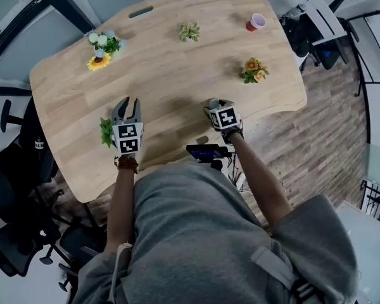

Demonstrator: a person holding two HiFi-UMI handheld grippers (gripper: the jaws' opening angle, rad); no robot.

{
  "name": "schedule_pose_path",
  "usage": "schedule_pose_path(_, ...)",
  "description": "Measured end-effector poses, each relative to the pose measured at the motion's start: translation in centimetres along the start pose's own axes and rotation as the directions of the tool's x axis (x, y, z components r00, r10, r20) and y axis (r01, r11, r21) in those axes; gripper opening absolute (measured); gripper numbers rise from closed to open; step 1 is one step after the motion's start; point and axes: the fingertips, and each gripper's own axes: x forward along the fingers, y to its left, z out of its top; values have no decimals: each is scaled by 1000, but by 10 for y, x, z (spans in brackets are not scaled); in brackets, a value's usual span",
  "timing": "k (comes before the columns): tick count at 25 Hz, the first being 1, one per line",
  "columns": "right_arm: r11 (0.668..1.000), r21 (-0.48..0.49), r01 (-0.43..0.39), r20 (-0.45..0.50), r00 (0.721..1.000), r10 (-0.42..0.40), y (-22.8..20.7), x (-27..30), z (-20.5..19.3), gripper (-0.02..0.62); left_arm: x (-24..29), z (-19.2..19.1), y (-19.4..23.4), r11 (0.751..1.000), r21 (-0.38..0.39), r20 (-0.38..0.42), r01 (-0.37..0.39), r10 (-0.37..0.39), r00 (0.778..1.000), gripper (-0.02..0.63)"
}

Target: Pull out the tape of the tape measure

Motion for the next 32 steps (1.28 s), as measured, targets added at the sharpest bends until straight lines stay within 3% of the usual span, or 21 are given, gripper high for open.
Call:
schedule_pose_path(1, 999, -29, 18, -2, 1000, -18, 3, 5, 7, 305, 0, 0, -1, 1000, 2, -3, 3, -3, 1000, 109)
schedule_pose_path(2, 995, -99, 30, 9, 1000, -29, 9, 7, 16, 227, 0, 0, -3, 1000, 4, -5, 6, -6, 1000, 109)
schedule_pose_path(3, 973, -226, 34, 37, 999, -26, 18, 7, 24, 219, -1, 0, -4, 1000, 6, -6, 8, -8, 1000, 109)
schedule_pose_path(4, 911, -412, 36, 81, 997, -3, 31, 4, 29, 173, -2, 1, -5, 1000, 9, -5, 8, -8, 1000, 109)
schedule_pose_path(5, 782, -622, 46, 119, 992, 36, 47, -2, 30, 138, -3, 2, -4, 1000, 14, -3, 7, -7, 1000, 109)
schedule_pose_path(6, 603, -796, 59, 129, 989, 74, 60, -8, 24, 140, -4, 3, -3, 1000, 17, -1, 4, -4, 1000, 109)
schedule_pose_path(7, 442, -895, 56, 107, 990, 92, 68, -10, 13, 141, -5, 3, 1, 1000, 17, 1, -2, 2, 1000, 109)
schedule_pose_path(8, 368, -929, 30, 68, 993, 91, 69, -8, 2, 144, -5, 3, 4, 1000, 13, 2, -9, 9, 1000, 109)
schedule_pose_path(9, 387, -922, -8, 29, 996, 89, 64, -4, -8, 169, -6, 2, 7, 1000, 7, 2, -15, 15, 1000, 109)
schedule_pose_path(10, 459, -888, -43, 3, 995, 98, 59, -3, -13, 210, -6, 2, 7, 1000, 2, 1, -18, 18, 1000, 109)
schedule_pose_path(12, 608, -790, -79, 15, 989, 149, 53, -7, -10, 210, -5, 1, 6, 1000, 2, -1, -16, 16, 1000, 109)
schedule_pose_path(13, 658, -748, -90, 40, 983, 180, 53, -11, -5, 210, -5, 1, 5, 1000, 6, -2, -14, 14, 1000, 109)
schedule_pose_path(15, 713, -695, -95, 83, 974, 210, 51, -18, 3, 171, -4, -1, 3, 1000, 10, -6, -7, 7, 1000, 109)
schedule_pose_path(16, 723, -686, -80, 93, 976, 196, 48, -18, 4, 87, -4, -2, 2, 1000, 9, -9, -5, 5, 1000, 109)
schedule_pose_path(18, 719, -694, -43, 74, 989, 131, 36, -12, -1, 21, -4, -3, 3, 1000, 8, -12, -5, 5, 1000, 109)
schedule_pose_path(22, 686, -727, -31, 27, 997, 74, 29, 2, -11, 11, -4, -4, 3, 1000, 12, -15, -8, 8, 1000, 109)
schedule_pose_path(27, 557, -830, -12, -1, 1000, 21, 32, 2, -8, 9, -5, -6, 4, 1000, 15, -21, -13, 13, 1000, 109)
schedule_pose_path(32, 570, -820, -44, -29, 999, 36, 34, 4, -13, 11, -6, -5, 5, 1000, 4, -13, -18, 18, 1000, 109)
